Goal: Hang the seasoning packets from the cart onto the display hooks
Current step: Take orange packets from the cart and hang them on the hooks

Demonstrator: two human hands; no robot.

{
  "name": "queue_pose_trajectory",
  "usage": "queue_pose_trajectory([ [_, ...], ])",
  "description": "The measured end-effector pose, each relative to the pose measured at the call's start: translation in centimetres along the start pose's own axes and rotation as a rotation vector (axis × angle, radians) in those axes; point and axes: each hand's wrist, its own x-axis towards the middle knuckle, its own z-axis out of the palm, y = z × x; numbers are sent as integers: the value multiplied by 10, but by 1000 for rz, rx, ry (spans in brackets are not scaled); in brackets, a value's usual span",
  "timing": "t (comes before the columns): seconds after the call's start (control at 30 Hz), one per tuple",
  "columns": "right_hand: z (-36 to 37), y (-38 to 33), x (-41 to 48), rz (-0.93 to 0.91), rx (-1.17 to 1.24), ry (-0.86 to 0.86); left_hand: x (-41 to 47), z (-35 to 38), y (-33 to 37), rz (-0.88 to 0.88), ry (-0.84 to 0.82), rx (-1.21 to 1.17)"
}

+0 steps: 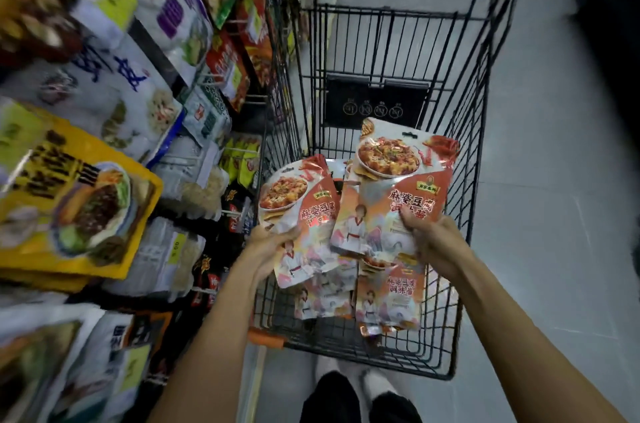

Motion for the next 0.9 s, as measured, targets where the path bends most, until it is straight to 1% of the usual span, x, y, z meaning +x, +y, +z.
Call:
queue_pose_trajectory([
  [0.1, 9, -27, -16, -11, -35, -70, -29, -1, 19, 126, 23, -78],
  [0.23, 23, -61, -34, -54, -64, -219, -78, -11, 50, 304, 95, -80],
  [0.33, 38, -81, -45, -107, -122, -332, -121, -24, 70, 430, 219, -75],
  [0.4, 55, -93, -57, -168, -183, -438, -156, -33, 81, 500, 313, -53],
  [0.57, 113, -117, -89, -284, -300, -688, -259, -64, 98, 670, 512, 15],
  [0.63, 137, -124, -104, -324, -347, -779, -304, -77, 100, 719, 564, 24],
  [0.73, 175, -132, -133, -365, -389, -956, -368, -94, 98, 781, 686, 68],
  [0.8, 200, -134, -156, -388, -433, -1044, -407, -102, 94, 819, 751, 83],
  [0.9, 233, -137, -192, -464, -449, -1184, -460, -114, 85, 909, 853, 66],
])
